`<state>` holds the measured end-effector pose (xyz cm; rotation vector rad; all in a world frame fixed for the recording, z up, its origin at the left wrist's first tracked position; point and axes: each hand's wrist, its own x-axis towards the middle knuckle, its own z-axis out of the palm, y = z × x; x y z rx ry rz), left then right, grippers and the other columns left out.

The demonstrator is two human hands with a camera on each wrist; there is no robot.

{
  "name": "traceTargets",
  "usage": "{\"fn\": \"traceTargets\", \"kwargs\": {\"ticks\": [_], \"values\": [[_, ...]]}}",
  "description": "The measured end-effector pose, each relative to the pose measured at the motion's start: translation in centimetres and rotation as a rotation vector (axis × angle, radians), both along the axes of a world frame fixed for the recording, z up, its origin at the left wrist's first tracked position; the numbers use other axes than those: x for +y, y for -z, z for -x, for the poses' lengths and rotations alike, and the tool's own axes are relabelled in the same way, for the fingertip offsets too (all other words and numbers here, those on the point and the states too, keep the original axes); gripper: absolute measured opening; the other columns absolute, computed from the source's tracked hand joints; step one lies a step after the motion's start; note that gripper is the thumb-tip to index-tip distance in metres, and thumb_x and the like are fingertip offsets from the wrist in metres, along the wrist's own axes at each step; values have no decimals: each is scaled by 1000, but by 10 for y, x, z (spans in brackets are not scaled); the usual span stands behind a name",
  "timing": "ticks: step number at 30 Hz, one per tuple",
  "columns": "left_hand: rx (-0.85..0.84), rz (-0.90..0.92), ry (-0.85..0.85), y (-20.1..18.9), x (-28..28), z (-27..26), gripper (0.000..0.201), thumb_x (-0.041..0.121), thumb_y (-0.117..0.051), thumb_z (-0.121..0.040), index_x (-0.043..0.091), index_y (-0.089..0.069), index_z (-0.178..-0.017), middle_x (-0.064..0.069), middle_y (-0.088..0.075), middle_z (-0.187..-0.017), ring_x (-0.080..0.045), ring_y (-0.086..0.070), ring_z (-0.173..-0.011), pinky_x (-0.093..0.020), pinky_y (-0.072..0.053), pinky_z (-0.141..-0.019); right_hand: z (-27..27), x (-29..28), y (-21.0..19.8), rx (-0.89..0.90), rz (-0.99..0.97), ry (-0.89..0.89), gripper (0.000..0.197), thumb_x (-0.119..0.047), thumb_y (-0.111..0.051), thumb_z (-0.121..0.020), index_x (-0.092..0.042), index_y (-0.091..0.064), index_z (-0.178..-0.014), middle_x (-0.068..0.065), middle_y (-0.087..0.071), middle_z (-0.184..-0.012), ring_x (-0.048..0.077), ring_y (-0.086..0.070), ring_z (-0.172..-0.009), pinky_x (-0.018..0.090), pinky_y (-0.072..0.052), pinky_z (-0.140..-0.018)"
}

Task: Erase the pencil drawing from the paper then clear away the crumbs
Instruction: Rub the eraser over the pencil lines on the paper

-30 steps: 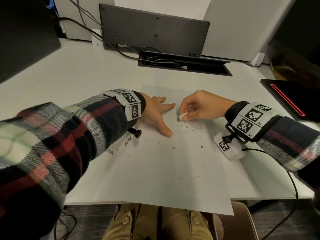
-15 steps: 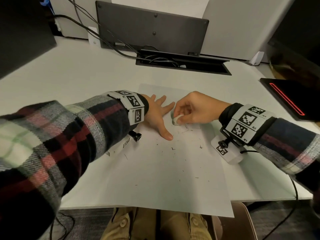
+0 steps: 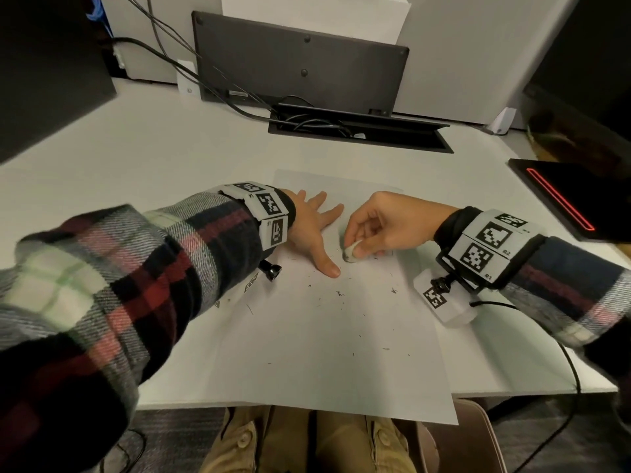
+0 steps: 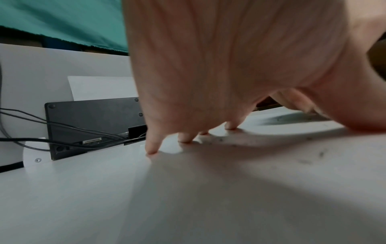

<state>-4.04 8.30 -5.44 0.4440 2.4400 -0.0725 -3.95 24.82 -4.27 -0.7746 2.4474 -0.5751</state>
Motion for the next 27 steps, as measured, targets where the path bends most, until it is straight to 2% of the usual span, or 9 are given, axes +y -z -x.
{"fn": "traceTargets", "kwargs": {"ticks": [4, 7, 10, 15, 17, 19, 22, 25, 27], "values": [[18, -31, 2, -2, -2, -1, 118, 69, -60, -69, 30, 21, -145, 3, 27, -153, -24, 22, -141, -49, 3, -114, 14, 5, -2, 134, 70, 103, 8, -18, -70, -81, -18, -66, -87, 3, -66, -78, 3, -57, -53, 12, -47, -59], [19, -18, -4, -3, -5, -2, 117, 70, -59, -71, 27, 21, -145, 6, 26, -153, -25, 19, -142, -47, 1, -115, 15, 8, 1, 145, 25, 78, 9, -18, -70, -81, -22, -63, -84, -7, -63, -79, -4, -55, -52, 7, -43, -58], [21, 25, -4, -7, -4, -2, 115, 71, -58, -69, 34, 20, -145, 5, 25, -154, -28, 12, -144, -47, -5, -115, 15, 6, 4, 165, -37, 33, 9, -19, -70, -82, -24, -63, -86, -16, -60, -78, -11, -52, -56, 4, -39, -58], [24, 31, -25, -7, 4, -3, 113, 74, -59, -67, 43, 19, -143, -3, 21, -155, -33, 6, -144, -49, -11, -113, 20, 1, 5, 195, -31, 46, 8, -21, -70, -82, -22, -64, -88, -9, -61, -81, 1, -53, -62, 5, -39, -59], [34, 27, -32, -5, 6, -3, 114, 76, -57, -65, 42, 18, -143, -4, 21, -155, -34, 9, -143, -51, -9, -114, 19, -3, 7, 189, -26, 49, 7, -20, -69, -83, -20, -65, -88, -11, -61, -74, 5, -55, -61, 8, -41, -60], [37, 6, -29, -2, 7, -3, 114, 76, -57, -66, 39, 18, -144, -4, 21, -155, -32, 15, -143, -52, -3, -114, 20, -6, 9, 177, -9, 67, 8, -18, -68, -83, -16, -66, -91, -3, -67, -76, 8, -58, -59, 10, -44, -61], [24, -17, -28, 2, 6, -2, 116, 76, -56, -66, 38, 20, -144, -1, 26, -154, -27, 21, -142, -51, 2, -114, 17, -7, 6, 129, 13, 86, 11, -17, -70, -81, -13, -67, -91, 4, -68, -74, 4, -59, -54, 14, -46, -61], [-4, -19, -36, 6, 4, 2, 119, 78, -57, -63, 39, 22, -143, 0, 30, -152, -27, 25, -140, -51, 4, -113, 8, -9, 4, 21, 11, 29, 11, -16, -73, -79, -12, -69, -88, 4, -68, -70, 0, -55, -49, 13, -45, -55], [-14, -19, -37, 6, 3, 2, 119, 78, -58, -62, 40, 22, -143, 1, 31, -152, -26, 26, -140, -50, 6, -113, 11, -11, 6, 126, -7, 23, 11, -19, -73, -78, -15, -69, -87, 5, -69, -77, 0, -53, -52, 14, -43, -57]]}}
